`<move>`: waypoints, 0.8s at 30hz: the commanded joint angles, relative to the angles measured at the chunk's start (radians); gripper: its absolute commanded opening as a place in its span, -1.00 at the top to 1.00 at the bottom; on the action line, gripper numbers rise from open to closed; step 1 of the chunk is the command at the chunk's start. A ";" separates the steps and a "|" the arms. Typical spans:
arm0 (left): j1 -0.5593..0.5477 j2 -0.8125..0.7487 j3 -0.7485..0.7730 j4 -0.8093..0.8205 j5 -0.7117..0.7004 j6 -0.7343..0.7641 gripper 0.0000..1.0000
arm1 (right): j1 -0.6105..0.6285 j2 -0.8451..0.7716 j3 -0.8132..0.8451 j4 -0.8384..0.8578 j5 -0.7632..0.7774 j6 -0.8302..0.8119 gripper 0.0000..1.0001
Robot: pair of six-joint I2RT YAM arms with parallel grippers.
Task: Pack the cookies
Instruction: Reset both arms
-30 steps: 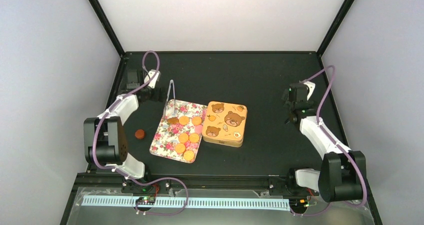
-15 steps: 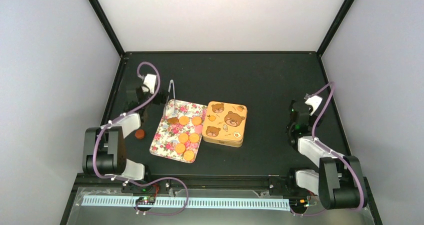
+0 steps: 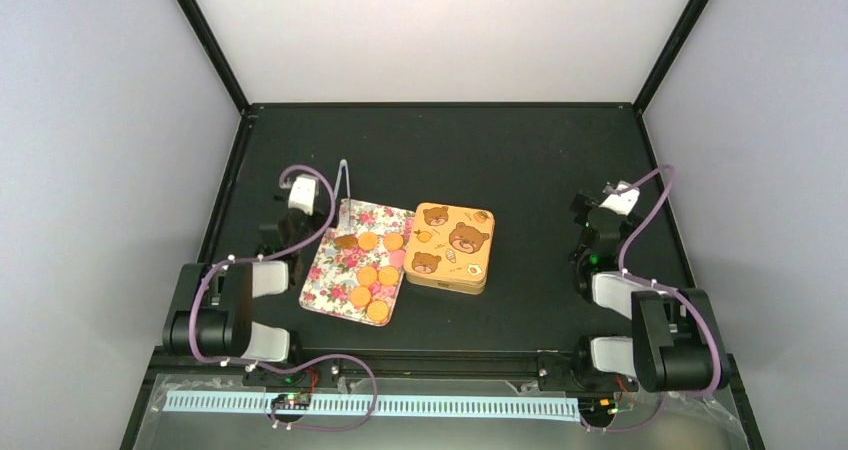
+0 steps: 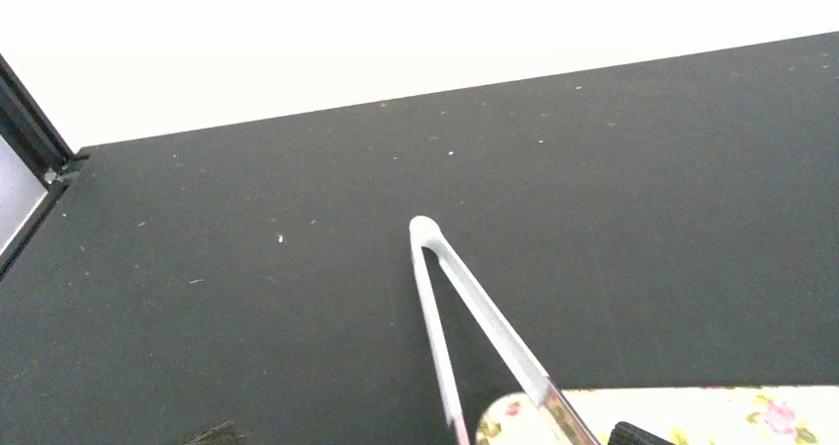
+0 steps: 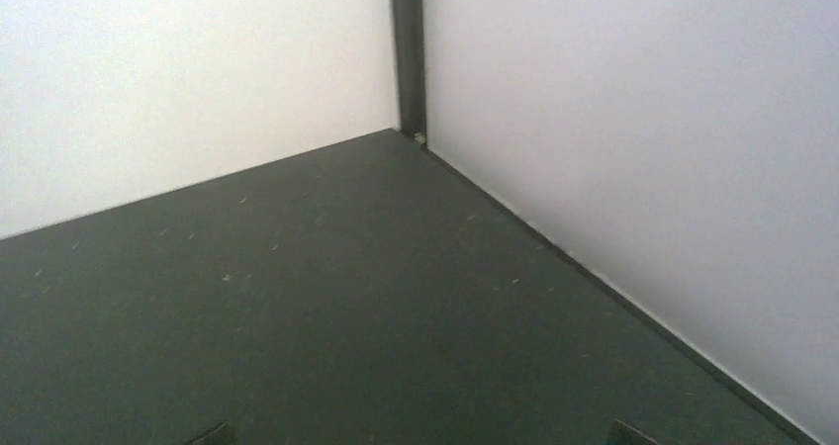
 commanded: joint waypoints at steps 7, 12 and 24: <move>-0.030 -0.001 -0.079 0.222 -0.055 0.018 -0.97 | -0.010 0.155 -0.009 0.255 -0.426 -0.171 -0.99; -0.030 -0.011 -0.067 0.183 -0.063 0.005 -0.98 | -0.010 0.149 -0.012 0.263 -0.426 -0.174 -0.99; -0.030 -0.012 -0.067 0.181 -0.063 0.005 -0.97 | -0.028 0.150 0.004 0.229 -0.475 -0.167 -0.99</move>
